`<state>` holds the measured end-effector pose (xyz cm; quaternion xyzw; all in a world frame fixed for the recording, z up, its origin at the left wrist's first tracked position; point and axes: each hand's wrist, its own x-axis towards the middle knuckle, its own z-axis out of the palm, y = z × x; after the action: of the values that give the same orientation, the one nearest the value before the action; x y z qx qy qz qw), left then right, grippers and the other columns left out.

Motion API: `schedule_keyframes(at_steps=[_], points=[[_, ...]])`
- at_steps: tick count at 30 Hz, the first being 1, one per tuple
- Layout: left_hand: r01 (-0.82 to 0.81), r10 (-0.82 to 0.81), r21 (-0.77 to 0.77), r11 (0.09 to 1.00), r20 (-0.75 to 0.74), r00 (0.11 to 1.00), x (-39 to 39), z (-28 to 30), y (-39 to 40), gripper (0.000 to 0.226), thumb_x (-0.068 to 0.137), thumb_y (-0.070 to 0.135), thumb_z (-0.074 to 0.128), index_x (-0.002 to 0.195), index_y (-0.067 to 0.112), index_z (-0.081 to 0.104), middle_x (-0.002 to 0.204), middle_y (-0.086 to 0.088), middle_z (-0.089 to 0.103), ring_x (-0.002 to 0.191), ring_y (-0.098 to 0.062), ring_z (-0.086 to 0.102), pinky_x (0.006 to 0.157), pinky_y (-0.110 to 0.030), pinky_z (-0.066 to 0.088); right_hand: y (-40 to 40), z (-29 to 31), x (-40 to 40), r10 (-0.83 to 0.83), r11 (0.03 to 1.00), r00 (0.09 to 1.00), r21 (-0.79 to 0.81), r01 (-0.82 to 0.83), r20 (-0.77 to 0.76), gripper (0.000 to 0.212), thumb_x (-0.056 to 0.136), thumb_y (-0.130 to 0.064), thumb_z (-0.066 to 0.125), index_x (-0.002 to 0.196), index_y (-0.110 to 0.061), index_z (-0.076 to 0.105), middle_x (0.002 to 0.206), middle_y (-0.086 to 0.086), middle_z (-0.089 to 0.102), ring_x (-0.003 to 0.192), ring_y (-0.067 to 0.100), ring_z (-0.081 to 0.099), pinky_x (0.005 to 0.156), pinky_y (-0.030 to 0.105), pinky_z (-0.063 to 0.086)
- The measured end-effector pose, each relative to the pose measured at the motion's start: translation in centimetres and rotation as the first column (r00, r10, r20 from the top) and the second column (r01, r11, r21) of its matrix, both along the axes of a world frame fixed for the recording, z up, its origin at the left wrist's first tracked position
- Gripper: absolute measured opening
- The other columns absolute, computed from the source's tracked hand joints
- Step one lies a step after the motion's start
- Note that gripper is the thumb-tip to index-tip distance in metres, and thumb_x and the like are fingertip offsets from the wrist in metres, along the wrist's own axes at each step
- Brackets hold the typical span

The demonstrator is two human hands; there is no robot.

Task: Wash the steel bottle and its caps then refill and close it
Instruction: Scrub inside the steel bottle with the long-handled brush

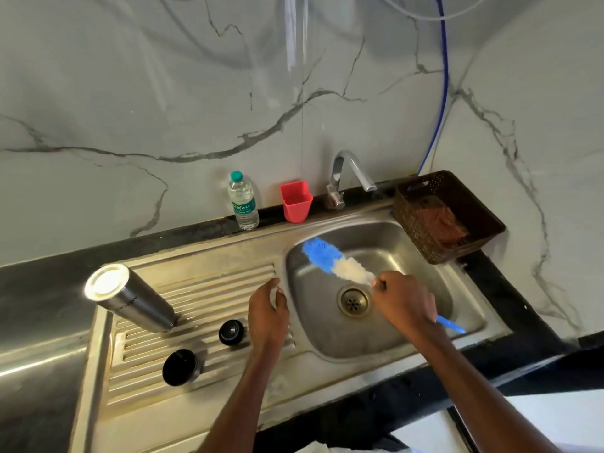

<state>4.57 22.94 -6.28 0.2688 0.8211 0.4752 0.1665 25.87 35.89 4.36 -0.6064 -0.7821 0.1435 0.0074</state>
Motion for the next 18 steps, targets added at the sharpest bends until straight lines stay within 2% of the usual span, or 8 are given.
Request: schedule_keyframes(at_steps=[3, 7, 9, 12, 14, 16, 18], points=[[-0.06, 0.061, 0.076, 0.995, -0.011, 0.998, 1.1, 0.0, -0.3, 0.027, 0.104, 0.02, 0.061, 0.128, 0.02, 0.074, 0.125, 0.001, 0.074, 0.118, -0.021, 0.066, 0.105, -0.047, 0.053, -0.7, -1.5, 0.3, -0.01, 1.0, 0.999, 0.008, 0.01, -0.031, 0.024, 0.103, -0.041, 0.047, 0.105, -0.027, 0.066, 0.099, 0.005, 0.074, 0.093, 0.032, 0.068, 0.07, 0.037, 0.046], [-0.084, 0.091, 0.12, 0.989, -0.057, 0.994, 2.0, 1.0, -1.1, 0.023, 0.102, 0.017, 0.061, 0.119, 0.021, 0.075, 0.112, 0.004, 0.076, 0.108, -0.02, 0.067, 0.099, -0.049, 0.054, -1.1, -5.4, 1.2, 0.004, 0.972, 0.998, -0.233, 0.013, 0.07, 0.032, 0.101, -0.037, 0.051, 0.121, -0.019, 0.067, 0.121, 0.012, 0.07, 0.113, 0.035, 0.066, 0.086, 0.038, 0.052], [-0.112, 0.123, 0.167, 0.98, -0.058, 0.991, 2.0, 1.5, -1.6, 0.025, 0.098, 0.023, 0.057, 0.113, 0.025, 0.076, 0.105, 0.006, 0.076, 0.102, -0.019, 0.07, 0.093, -0.048, 0.056, -1.0, -6.0, 1.7, 0.035, 0.971, 0.997, -0.237, -0.019, 0.064, 0.031, 0.1, -0.037, 0.052, 0.123, -0.018, 0.062, 0.121, 0.013, 0.069, 0.114, 0.035, 0.065, 0.088, 0.039, 0.051], [-0.207, 0.231, 0.276, 0.939, -0.056, 0.971, 2.3, 2.7, -3.1, 0.025, 0.095, 0.021, 0.055, 0.108, 0.029, 0.076, 0.083, 0.004, 0.075, 0.077, -0.019, 0.071, 0.07, -0.046, 0.058, -0.3, -7.1, 2.1, 0.034, 0.98, 0.995, -0.193, -0.051, -0.093, 0.021, 0.099, -0.032, 0.051, 0.116, -0.021, 0.057, 0.108, 0.013, 0.07, 0.102, 0.036, 0.067, 0.077, 0.037, 0.048], [-0.286, 0.325, 0.338, 0.897, -0.065, 0.943, 2.4, 3.6, -3.9, 0.024, 0.095, 0.023, 0.055, 0.106, 0.028, 0.075, 0.069, 0.0, 0.067, 0.061, -0.025, 0.063, 0.057, -0.048, 0.054, 0.5, -7.9, 2.0, 0.019, 0.967, 0.978, -0.243, -0.071, -0.207, 0.022, 0.098, -0.026, 0.051, 0.117, -0.019, 0.061, 0.107, 0.015, 0.071, 0.1, 0.038, 0.066, 0.078, 0.037, 0.049], [-0.367, 0.42, 0.383, 0.848, -0.06, 0.906, 2.1, 4.5, -4.9, 0.022, 0.095, 0.024, 0.056, 0.104, 0.027, 0.075, 0.067, -0.002, 0.063, 0.059, -0.029, 0.059, 0.055, -0.049, 0.053, 1.2, -8.7, 1.7, 0.017, 0.946, 0.953, -0.302, -0.113, -0.304, 0.024, 0.097, -0.023, 0.053, 0.115, -0.018, 0.068, 0.106, 0.013, 0.074, 0.099, 0.037, 0.067, 0.081, 0.037, 0.05], [-0.454, 0.518, 0.409, 0.791, -0.055, 0.853, 1.3, 5.3, -6.3, 0.019, 0.096, 0.017, 0.059, 0.102, 0.026, 0.074, 0.076, -0.002, 0.068, 0.068, -0.028, 0.064, 0.064, -0.05, 0.056, 1.5, -9.3, 1.4, 0.011, 0.929, 0.926, -0.339, -0.148, -0.377, 0.015, 0.095, -0.021, 0.057, 0.094, -0.019, 0.072, 0.089, 0.006, 0.075, 0.085, 0.031, 0.068, 0.078, 0.039, 0.054]])
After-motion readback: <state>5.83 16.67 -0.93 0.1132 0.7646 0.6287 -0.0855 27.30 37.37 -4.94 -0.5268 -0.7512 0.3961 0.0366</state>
